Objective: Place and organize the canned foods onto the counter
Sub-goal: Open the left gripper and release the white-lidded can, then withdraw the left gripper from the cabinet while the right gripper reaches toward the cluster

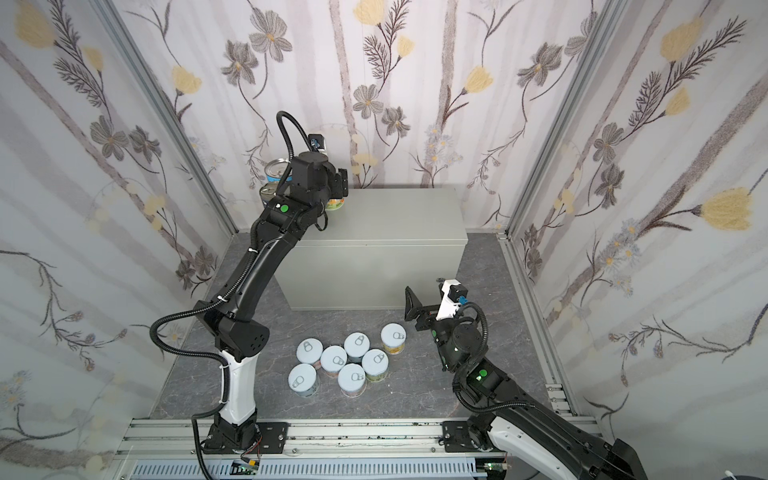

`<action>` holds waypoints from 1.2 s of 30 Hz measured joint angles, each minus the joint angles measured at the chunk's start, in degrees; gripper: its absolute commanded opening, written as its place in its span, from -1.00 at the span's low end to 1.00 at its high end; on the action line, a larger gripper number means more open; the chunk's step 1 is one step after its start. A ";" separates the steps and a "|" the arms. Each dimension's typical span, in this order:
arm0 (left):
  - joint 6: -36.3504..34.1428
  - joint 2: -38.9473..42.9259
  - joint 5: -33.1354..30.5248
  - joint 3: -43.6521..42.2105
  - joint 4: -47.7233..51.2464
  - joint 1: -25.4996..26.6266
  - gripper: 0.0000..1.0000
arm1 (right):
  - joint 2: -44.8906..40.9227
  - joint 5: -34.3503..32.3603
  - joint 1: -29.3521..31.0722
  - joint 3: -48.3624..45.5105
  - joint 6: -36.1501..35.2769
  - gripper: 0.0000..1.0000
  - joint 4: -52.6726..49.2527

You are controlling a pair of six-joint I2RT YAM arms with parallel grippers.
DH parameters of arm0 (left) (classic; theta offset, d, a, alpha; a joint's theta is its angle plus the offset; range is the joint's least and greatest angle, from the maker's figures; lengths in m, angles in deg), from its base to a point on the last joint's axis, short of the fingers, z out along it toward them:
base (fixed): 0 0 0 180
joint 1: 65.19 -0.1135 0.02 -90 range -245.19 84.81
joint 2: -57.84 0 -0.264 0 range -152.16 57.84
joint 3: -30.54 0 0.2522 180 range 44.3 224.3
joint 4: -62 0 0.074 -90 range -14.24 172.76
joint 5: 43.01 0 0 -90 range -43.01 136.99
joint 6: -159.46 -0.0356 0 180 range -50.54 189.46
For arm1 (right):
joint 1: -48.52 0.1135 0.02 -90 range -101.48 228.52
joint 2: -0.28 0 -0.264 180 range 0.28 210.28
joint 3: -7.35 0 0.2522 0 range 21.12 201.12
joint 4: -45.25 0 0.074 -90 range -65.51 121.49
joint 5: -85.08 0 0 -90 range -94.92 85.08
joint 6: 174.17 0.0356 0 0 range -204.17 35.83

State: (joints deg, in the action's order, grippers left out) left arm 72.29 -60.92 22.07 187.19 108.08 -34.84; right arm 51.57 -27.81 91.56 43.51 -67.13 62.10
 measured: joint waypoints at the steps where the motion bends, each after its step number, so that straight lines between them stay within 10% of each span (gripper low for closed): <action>1: 0.15 0.13 0.28 0.00 0.00 0.00 0.67 | -0.02 0.00 0.00 0.00 0.00 0.99 0.00; 18: -1.11 9.18 3.72 -1.33 1.18 5.70 1.00 | 0.55 2.64 0.00 1.05 0.13 0.99 -3.26; 36: 5.60 48.17 18.80 -63.43 -16.74 9.68 1.00 | 17.75 12.66 2.36 1.70 4.98 0.99 -16.87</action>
State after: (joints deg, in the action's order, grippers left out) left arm 77.89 -12.75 40.86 123.76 91.33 -25.16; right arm 69.32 -15.16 93.92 45.21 -62.15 45.23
